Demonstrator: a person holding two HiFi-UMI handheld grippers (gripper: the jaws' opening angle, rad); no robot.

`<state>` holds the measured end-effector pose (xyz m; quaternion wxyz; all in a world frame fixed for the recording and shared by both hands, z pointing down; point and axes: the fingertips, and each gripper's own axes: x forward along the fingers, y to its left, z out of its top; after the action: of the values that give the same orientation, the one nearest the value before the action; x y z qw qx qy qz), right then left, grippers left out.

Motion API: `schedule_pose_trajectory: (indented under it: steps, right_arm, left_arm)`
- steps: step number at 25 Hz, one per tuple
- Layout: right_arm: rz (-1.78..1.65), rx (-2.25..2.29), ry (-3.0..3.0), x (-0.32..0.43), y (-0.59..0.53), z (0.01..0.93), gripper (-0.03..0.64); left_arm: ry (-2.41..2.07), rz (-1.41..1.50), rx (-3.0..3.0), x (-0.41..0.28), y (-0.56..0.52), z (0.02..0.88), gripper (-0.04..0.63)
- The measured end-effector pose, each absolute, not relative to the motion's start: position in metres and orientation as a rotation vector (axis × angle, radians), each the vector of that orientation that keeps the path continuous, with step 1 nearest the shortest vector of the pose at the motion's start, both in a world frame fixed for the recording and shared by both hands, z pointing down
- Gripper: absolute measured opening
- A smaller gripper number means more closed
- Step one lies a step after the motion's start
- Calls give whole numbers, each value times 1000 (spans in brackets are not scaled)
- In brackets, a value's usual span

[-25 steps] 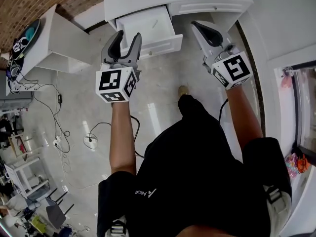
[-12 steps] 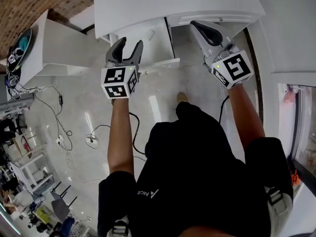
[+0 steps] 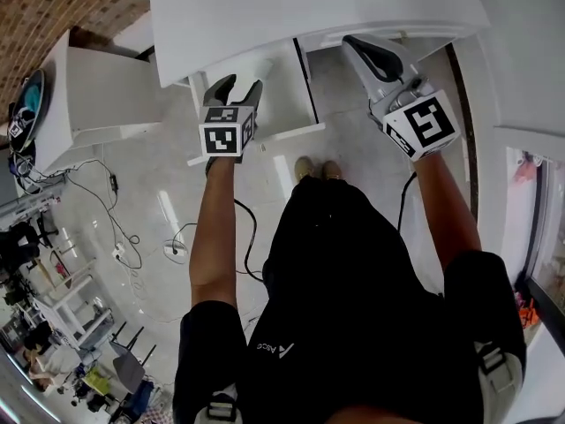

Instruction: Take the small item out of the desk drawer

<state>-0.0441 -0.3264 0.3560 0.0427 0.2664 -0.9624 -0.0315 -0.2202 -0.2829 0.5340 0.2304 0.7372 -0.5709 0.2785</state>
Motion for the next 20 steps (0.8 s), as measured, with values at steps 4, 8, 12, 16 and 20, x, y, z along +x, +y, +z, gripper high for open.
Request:
schedule_pose_trajectory:
  steps: [4, 8, 12, 16, 20]
  right_arm:
    - [-84, 836, -2906, -46, -342, 373, 0]
    - [-43, 876, -2877, -48, -360, 396, 0]
    - [18, 911, -2847, -49, -370, 412, 0]
    - [4, 925, -2829, -45, -379, 434, 0]
    - [43, 941, -2804, -45, -383, 450, 0]
  left_arm:
    - [-1485, 854, 1997, -224, -306, 582, 219]
    - [-1407, 891, 1965, -227, -333, 627, 219]
    - [-1335, 943, 1935, -229, -350, 672, 219]
    - [-1317, 989, 1887, -236, -363, 708, 219]
    - [-1297, 1036, 1852, -239, -370, 739, 219]
